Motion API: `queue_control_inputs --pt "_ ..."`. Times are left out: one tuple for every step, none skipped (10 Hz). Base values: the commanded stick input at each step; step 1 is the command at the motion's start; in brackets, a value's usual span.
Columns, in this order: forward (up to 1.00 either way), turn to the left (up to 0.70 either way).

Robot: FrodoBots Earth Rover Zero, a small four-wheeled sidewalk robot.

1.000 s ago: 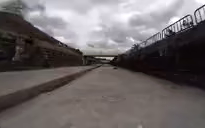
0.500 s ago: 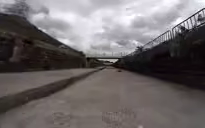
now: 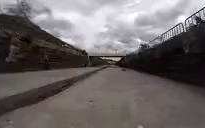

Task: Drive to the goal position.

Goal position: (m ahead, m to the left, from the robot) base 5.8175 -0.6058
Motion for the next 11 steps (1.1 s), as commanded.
queue_control_inputs --pt "1.00 -0.40" --pt "1.00 -0.40" --pt "1.00 -0.40" --pt "1.00 -0.40" --pt "1.00 -0.40" --pt "1.00 -0.40" --pt "1.00 -0.26" --pt "1.00 -0.12" --pt "1.00 0.00" --pt "1.00 0.00" --pt "1.00 0.00"
